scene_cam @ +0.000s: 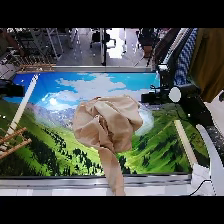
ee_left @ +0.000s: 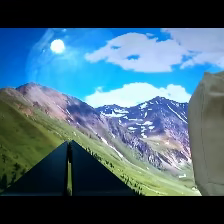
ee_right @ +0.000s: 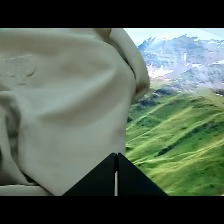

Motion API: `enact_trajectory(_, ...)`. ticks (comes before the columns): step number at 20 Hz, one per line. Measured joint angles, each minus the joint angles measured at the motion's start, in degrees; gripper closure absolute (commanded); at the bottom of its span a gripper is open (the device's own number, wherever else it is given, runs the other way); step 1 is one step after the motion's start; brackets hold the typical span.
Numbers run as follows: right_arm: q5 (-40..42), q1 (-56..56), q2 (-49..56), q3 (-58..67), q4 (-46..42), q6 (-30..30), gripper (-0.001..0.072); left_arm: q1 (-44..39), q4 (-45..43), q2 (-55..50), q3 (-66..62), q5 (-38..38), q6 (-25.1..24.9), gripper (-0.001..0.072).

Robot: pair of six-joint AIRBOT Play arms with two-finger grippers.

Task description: Fold the clothes and pants, and hang the long-sleeved shirts on hangers.

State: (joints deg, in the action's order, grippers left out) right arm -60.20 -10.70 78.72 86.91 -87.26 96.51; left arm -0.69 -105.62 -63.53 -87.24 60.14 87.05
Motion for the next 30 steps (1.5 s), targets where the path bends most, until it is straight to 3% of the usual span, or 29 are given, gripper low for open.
enact_trajectory(4, 0.2, 0.0, 0.0, 0.0, 6.9, 0.3, 0.069, 0.0, 4.2, -0.1, 0.0, 1.0, 0.0, 0.0682)
enact_trajectory(5, 0.9, 0.0, 0.0, 0.0, 8.2, 0.3, 0.0598, 0.0, 5.5, -0.2, 0.0, 1.2, 0.0, 0.0682)
enact_trajectory(6, 1.7, 0.0, 0.0, 0.0, 9.2, 0.4, 0.0343, 0.0, 6.8, -0.3, 0.0, 1.5, 0.0, 0.0672)
enact_trajectory(7, 2.3, 0.0, 0.0, 0.0, 10.3, 0.4, 0.0125, 0.0, 8.1, -0.6, 0.0, 1.6, 0.0, 0.0464)
enact_trajectory(8, 2.8, 0.0, 0.1, 0.0, 11.3, 0.4, 0.0109, 0.0, 9.6, -1.0, 0.0, 1.6, 0.0, 0.0138)
enact_trajectory(9, 3.1, -0.2, 0.2, -0.1, 12.5, 0.4, 0.0129, 0.0, 11.1, -1.5, 0.0, 1.7, 0.0, 0.0097)
enact_trajectory(13, 3.7, -2.8, 1.0, -1.1, 15.5, -1.3, 0.0128, 0.0, 19.6, -7.5, 0.8, 2.6, -0.3, 0.0053)
enact_trajectory(19, 4.0, -10.3, 6.6, -1.7, 16.7, -7.0, 0.0126, 0.0, 37.6, -25.9, 1.9, 7.2, -4.6, 0.0053)
enact_trajectory(26, 5.5, -13.4, 10.3, -1.7, 17.0, -12.7, 0.0152, 0.0, 45.7, -39.2, 2.0, 10.6, -4.5, 0.0067)
enact_trajectory(27, 5.5, -13.5, 10.4, -1.7, 17.0, -12.8, 0.0201, 0.0, 46.1, -40.3, 2.0, 10.9, -3.6, 0.0142)
enact_trajectory(29, 5.6, -13.8, 10.7, -1.7, 17.0, -13.3, 0.0337, -0.1, 46.6, -41.9, 2.0, 10.9, -1.9, 0.0443)
enact_trajectory(30, 5.7, -13.9, 11.0, -1.7, 17.0, -13.6, 0.0497, -0.2, 46.8, -42.5, 2.0, 10.6, -1.2, 0.0575)
